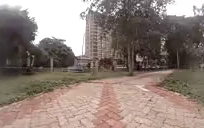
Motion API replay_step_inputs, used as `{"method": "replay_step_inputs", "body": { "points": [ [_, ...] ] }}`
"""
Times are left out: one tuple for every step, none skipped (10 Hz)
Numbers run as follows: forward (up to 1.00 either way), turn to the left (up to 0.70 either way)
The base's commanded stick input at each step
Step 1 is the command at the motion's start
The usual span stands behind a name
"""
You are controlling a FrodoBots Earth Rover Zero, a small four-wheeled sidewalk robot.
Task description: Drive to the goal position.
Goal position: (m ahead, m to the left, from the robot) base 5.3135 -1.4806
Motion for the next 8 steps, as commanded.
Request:
{"method": "replay_step_inputs", "body": {
  "points": [
    [0.70,-0.35],
    [0.70,-0.35],
    [0.70,-0.12],
    [0.70,-0.05],
    [0.70,-0.07],
    [0.70,-0.25],
    [0.70,-0.35],
    [0.70,-0.35]
  ]
}}
